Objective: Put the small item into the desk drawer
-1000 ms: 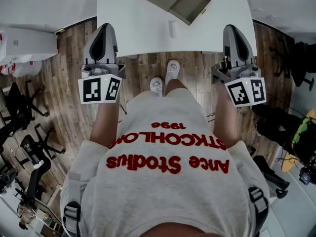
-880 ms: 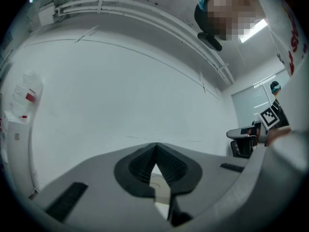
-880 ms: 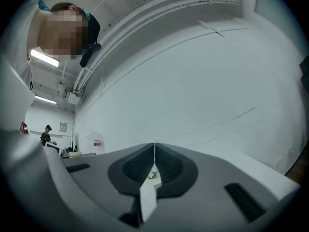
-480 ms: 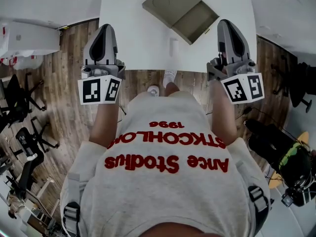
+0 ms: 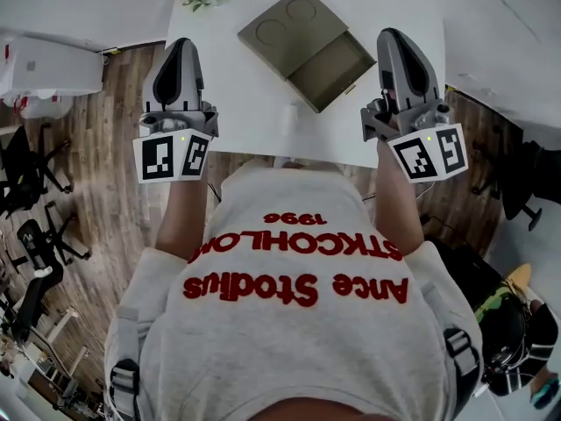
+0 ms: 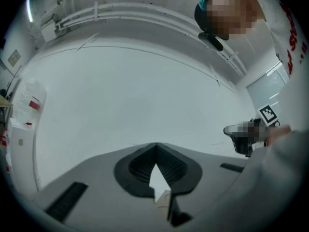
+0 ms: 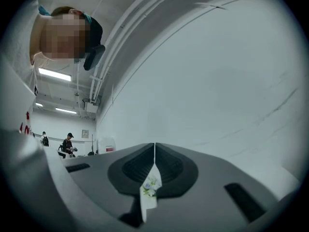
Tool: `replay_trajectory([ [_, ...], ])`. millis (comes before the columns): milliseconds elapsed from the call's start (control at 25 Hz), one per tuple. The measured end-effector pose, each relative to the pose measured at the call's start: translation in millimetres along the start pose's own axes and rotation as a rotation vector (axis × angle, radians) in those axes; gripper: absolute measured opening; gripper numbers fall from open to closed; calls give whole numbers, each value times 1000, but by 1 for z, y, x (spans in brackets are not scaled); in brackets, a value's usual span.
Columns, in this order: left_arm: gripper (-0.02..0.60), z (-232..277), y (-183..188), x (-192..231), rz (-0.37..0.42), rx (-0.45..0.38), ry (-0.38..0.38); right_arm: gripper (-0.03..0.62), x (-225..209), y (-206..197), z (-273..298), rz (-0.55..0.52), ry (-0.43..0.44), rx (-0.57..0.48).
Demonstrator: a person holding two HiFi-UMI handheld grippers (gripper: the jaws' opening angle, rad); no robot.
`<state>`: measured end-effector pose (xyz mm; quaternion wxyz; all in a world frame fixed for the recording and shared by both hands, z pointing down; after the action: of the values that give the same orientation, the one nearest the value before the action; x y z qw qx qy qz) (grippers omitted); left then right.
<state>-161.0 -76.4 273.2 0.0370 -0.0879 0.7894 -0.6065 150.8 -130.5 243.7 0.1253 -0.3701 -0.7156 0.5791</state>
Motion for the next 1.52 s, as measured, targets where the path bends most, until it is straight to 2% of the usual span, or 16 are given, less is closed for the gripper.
replay_trajectory([
  [200,5,11,-9,-3,5,17,20,8,-15,-7,16,21,29,21],
  [400,5,20,-15,0,6,29,12,8,-19,-13,21,27,16,33],
  [880,5,62,-21,5,-30,44,-126,8,-23,-8,19,-29,-140,30],
  [1120,5,69,-24,13,-39,48,-147,9,-15,-17,24,-36,-168,52],
  [1280,6,64,-35,2,-51,84,-157,9,-16,-32,12,-17,-184,112],
  [1520,6,52,-60,-1,-72,151,-168,37,-12,-86,-2,46,-192,291],
])
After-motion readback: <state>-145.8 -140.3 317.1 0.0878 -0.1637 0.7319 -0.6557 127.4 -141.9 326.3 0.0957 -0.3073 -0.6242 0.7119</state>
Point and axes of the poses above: the fingertips, and each gripper's own axes: z forward along the fingers, x to its left, y out of its top, the point moved 6 cm from there along -z, backward along the fingers, and after that the axes turned 7 degrees about -x, right-handed, at the moved point
